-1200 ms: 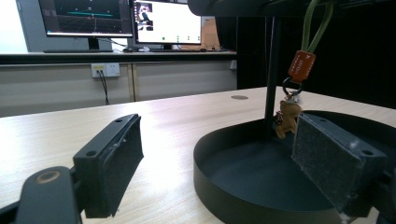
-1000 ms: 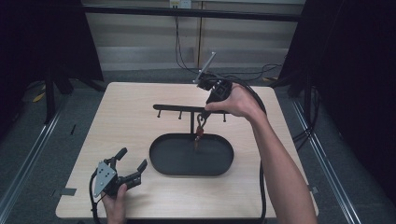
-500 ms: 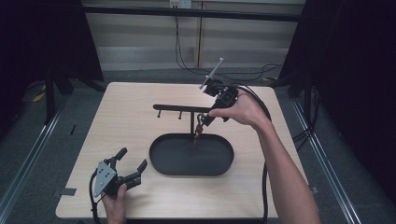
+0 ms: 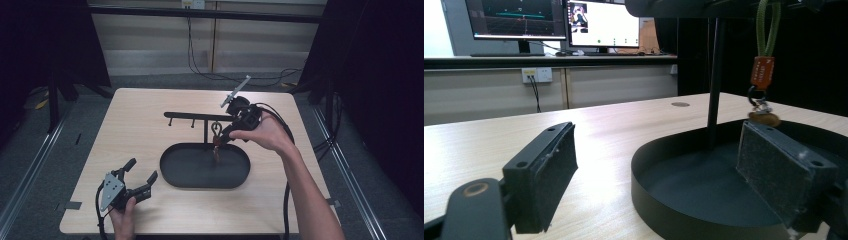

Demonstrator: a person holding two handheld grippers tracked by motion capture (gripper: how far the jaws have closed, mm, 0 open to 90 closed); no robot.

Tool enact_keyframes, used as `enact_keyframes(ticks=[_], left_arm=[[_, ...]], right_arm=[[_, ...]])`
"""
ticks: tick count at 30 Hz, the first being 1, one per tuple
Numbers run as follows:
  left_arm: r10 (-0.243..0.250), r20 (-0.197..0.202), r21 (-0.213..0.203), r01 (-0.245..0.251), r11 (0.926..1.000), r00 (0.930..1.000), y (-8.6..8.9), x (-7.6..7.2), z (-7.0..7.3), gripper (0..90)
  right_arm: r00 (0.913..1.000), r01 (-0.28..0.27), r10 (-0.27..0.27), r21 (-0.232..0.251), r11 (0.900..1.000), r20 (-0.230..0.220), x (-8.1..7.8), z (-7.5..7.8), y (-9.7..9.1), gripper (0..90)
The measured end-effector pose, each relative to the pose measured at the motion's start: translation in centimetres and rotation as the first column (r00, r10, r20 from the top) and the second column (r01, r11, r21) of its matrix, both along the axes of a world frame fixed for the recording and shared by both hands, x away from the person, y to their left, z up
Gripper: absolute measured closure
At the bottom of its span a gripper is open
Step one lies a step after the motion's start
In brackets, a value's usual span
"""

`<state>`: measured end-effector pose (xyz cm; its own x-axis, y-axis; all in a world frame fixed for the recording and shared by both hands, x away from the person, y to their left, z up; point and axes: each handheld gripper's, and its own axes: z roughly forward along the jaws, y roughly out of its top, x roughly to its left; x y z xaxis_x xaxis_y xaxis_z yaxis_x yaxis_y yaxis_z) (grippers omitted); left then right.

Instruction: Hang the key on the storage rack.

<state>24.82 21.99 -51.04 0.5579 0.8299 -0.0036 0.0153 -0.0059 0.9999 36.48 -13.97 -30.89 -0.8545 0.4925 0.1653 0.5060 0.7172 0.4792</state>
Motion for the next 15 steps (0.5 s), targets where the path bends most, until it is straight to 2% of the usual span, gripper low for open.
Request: enact_keyframes(ticks=[3,4,5,7,8,11,15], left_arm=[[-0.001,0.000,0.001,0.001,1.0000,1.0000,0.0,0.0,0.0,15.9],[-0.001,0.000,0.001,0.001,1.0000,1.0000,0.0,0.0,0.0,15.9],[-0.010,0.000,-0.003,0.010,0.9999,0.9999,0.0,0.0,0.0,15.9],[-0.012,-0.004,-0.008,0.012,0.9999,0.9999,-0.1,0.0,0.0,15.9],[-0.010,-0.003,-0.007,0.010,0.9999,0.9999,-0.1,0.0,0.0,15.9],[-0.009,-0.001,-0.005,0.009,0.9999,1.0000,0.0,0.0,0.0,15.9],[-0.009,-0.001,-0.005,0.009,1.0000,1.0000,0.0,0.0,0.0,15.9]], right_arm=[[0.9997,-0.006,0.005,0.023,0.9997,0.026,-0.8,-0.5,-0.3,61.5],[0.9982,0.000,-0.003,0.050,0.9988,0.060,-1.4,-0.7,-0.5,61.7],[0.9982,0.000,-0.003,0.050,0.9988,0.060,-1.4,-0.7,-0.5,61.7],[0.9964,0.013,-0.021,0.100,0.9949,0.082,-2.0,-0.8,-1.0,60.6],[0.9928,0.039,-0.055,0.150,0.9879,0.107,-2.5,-1.2,-1.5,60.6],[0.9897,0.059,-0.079,0.163,0.9848,0.119,-2.9,-1.7,-2.0,60.2],[0.9838,0.092,-0.125,0.234,0.9679,0.129,-3.7,-2.8,-3.2,57.3]])
